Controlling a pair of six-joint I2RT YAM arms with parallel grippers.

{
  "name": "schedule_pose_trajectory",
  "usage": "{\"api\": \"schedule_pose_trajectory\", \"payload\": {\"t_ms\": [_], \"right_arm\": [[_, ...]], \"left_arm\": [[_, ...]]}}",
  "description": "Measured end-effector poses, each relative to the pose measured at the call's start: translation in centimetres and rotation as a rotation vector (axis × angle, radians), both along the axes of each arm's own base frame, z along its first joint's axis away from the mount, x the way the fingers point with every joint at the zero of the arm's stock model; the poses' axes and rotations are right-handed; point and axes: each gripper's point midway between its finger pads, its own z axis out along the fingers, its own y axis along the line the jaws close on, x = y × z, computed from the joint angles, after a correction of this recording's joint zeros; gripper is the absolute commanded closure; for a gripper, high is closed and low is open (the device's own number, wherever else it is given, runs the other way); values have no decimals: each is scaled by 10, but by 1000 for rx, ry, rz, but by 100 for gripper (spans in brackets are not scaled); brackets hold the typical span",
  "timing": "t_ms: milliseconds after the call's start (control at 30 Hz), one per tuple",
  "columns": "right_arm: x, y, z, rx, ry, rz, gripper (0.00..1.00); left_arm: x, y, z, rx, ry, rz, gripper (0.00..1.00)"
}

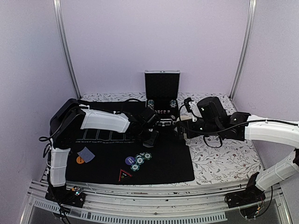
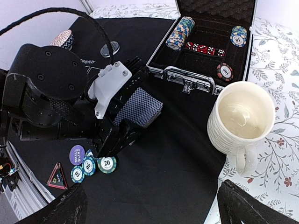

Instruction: Distribute texas hold em gaming equipment

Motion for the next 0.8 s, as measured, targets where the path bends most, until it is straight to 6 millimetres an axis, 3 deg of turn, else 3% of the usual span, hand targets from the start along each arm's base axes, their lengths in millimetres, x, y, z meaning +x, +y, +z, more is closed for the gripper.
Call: {"api": "schedule_pose_trajectory", "payload": {"t_ms": [267, 367, 567, 800], "right_arm": [[-9, -10, 24, 81, -49, 14, 1], [-12, -15, 32, 116, -68, 21, 1], [-19, -19, 45, 202, -80, 64, 1], [-29, -10, 56, 303, -70, 169, 1]], "left_arm": [[-19, 6, 5, -18, 3, -119, 45], [-28, 10, 19, -12, -18, -208, 48], [-39, 2, 83, -54, -147, -411, 47], [-82, -4, 158, -116, -281, -682, 47]]}}
